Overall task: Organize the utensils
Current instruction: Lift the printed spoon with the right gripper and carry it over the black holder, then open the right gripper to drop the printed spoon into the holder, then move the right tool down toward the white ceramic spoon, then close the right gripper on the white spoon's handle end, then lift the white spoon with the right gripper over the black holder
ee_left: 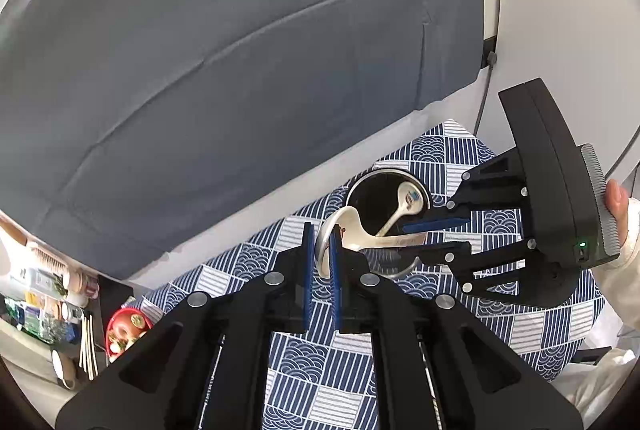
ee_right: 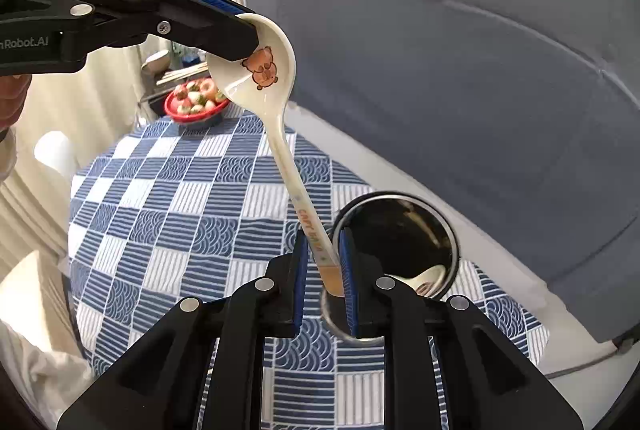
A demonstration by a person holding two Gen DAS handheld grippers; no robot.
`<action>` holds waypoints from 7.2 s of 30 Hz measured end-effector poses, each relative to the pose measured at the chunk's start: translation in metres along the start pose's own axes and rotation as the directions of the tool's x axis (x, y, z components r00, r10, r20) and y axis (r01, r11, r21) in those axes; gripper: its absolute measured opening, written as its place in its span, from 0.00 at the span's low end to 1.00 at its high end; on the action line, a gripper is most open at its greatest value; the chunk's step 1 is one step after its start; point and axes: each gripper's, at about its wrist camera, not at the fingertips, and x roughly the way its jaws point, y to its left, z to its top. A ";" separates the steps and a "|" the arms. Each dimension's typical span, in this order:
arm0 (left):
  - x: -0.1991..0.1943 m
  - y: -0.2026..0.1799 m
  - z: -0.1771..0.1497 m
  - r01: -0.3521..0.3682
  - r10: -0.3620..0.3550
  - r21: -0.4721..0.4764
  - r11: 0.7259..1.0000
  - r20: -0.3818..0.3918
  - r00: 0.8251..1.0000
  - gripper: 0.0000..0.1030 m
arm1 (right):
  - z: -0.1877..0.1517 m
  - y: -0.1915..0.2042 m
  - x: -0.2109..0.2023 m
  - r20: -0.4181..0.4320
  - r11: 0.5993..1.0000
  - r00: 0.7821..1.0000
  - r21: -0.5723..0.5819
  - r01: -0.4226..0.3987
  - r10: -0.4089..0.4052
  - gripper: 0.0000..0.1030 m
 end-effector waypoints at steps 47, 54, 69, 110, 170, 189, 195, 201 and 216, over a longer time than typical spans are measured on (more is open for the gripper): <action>0.073 0.006 -0.009 -0.060 0.054 -0.077 0.995 -0.087 0.995 0.92 | -0.039 -0.048 -0.005 0.077 0.997 0.994 -0.031 0.074 -0.072 0.86; 0.077 0.005 -0.039 -0.047 0.038 -0.087 0.995 -0.112 0.993 0.92 | -0.056 -0.031 -0.007 0.015 0.998 0.998 -0.027 0.055 -0.055 0.87; 0.103 0.009 -0.111 0.052 -0.085 -0.185 0.981 -0.176 0.981 0.93 | -0.088 0.020 -0.003 -0.122 0.999 0.991 -0.016 0.048 -0.050 0.87; 0.141 -0.061 -0.215 0.503 -0.446 0.187 0.844 -0.277 0.851 0.93 | -0.184 0.139 0.035 -0.327 0.971 0.945 0.228 0.075 0.004 0.87; 0.116 -0.071 -0.218 0.653 -0.601 0.238 0.719 -0.260 0.756 0.09 | -0.196 0.189 0.037 -0.291 0.940 0.924 0.303 -0.157 0.248 0.10; 0.045 -0.025 -0.179 0.447 -0.457 0.312 0.838 -0.045 0.888 0.07 | -0.120 0.177 0.029 -0.263 0.987 0.955 0.110 -0.113 0.139 0.09; 0.027 -0.016 -0.164 0.431 -0.457 0.315 0.846 0.009 0.890 0.05 | -0.103 0.166 0.023 -0.239 0.991 0.964 0.095 -0.095 0.115 0.08; 0.015 -0.008 -0.148 0.403 -0.438 0.321 0.857 0.042 0.898 0.05 | -0.087 0.149 0.014 -0.208 0.994 0.974 0.082 -0.069 0.085 0.08; -0.001 0.011 -0.076 0.292 -0.324 0.287 0.912 0.069 0.944 0.06 | -0.032 0.078 0.005 -0.136 0.995 0.986 0.001 -0.097 0.096 0.07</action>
